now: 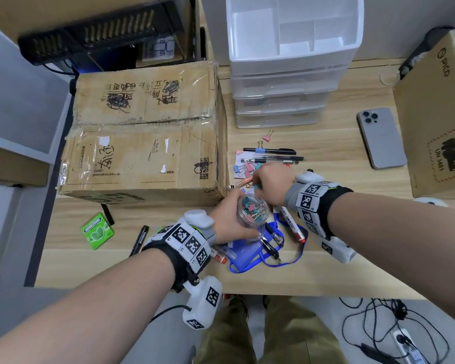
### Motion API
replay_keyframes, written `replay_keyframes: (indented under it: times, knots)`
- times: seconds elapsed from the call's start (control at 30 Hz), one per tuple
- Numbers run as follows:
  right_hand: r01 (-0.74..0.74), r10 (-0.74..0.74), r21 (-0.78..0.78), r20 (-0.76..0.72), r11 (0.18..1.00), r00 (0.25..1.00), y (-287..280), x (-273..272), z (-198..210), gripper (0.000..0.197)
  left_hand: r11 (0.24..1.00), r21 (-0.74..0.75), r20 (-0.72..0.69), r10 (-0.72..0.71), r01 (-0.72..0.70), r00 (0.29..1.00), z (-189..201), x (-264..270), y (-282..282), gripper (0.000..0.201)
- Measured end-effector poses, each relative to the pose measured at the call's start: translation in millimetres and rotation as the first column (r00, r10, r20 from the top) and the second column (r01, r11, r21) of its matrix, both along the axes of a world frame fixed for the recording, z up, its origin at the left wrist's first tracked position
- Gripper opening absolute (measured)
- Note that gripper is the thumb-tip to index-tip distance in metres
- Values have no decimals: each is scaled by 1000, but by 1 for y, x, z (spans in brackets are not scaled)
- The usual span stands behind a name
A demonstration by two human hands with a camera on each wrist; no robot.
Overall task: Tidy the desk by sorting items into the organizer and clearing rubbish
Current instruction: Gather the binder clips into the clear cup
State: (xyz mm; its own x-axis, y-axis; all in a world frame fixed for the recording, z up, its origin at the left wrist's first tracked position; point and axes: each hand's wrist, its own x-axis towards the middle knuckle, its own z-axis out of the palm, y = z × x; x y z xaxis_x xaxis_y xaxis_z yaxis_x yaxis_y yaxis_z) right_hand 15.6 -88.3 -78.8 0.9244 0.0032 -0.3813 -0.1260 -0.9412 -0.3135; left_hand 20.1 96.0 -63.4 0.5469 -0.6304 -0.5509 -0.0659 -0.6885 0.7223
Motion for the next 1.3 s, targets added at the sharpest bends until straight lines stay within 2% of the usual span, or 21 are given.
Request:
replay_keyframes:
  times: [0.07, 0.13, 0.23, 0.3, 0.37, 0.5, 0.57, 0.63, 0.73, 0.77, 0.83, 0.9, 0.97, 1.1, 1.3]
  knots:
    - [58, -54, 100, -46, 993, 997, -7, -1, 5, 13, 1000, 14, 6, 0, 0, 1000, 1, 0, -1, 78]
    - [172, -143, 258, -129, 951, 981, -20, -2, 14, 14, 999, 32, 5, 5, -5, 1000, 2, 0, -3, 81]
    - [401, -284, 489, -298, 774, 911, -42, -3, 32, 11, 999, 52, -1, 0, 0, 1000, 2, 2, -7, 84]
    - [435, -254, 551, -375, 712, 892, -52, -3, 44, 15, 997, 72, -4, -25, 26, 1000, 5, 3, -13, 87]
    - [418, -160, 609, -432, 674, 887, -59, -3, 50, 21, 995, 87, 8, -48, 47, 999, 9, 4, -20, 88]
    - [273, 56, 591, -477, 759, 877, -57, -8, 58, 30, 997, 67, 0, -30, 30, 1000, 14, 7, -32, 87]
    - [256, 87, 593, -487, 763, 869, -53, -10, 60, 31, 999, 51, -7, -7, 7, 1000, 15, 9, -34, 85]
    - [287, 23, 596, -457, 750, 889, -51, -8, 60, 21, 999, 49, -11, 1, -1, 1000, 15, 10, -34, 85]
    - [403, -203, 613, -370, 680, 907, -51, 3, 52, 2, 999, 36, -31, 22, -21, 999, 12, 11, -31, 85]
    - [414, -263, 598, -327, 686, 908, -51, 7, 48, 1, 999, 30, -34, 34, -33, 999, 12, 10, -30, 86]
    - [357, -290, 500, -209, 789, 934, -52, 15, 36, 6, 998, 13, -34, 57, -57, 998, 10, 9, -27, 87]
    - [243, -211, 379, -125, 893, 970, -47, 20, 25, 17, 997, 0, -35, 75, -75, 997, 10, 7, -25, 87]
    - [147, -129, 293, -82, 945, 988, -39, 25, 19, 28, 996, 1, -39, 84, -84, 996, 7, 6, -24, 86]
    - [31, -24, 145, -45, 989, 999, -25, 31, 13, 37, 996, 15, -35, 91, -91, 995, 3, 7, -25, 83]
    - [-40, 41, 35, -19, 999, 999, -18, 40, 9, 25, 992, -15, -59, 124, -125, 990, 2, 8, -27, 85]
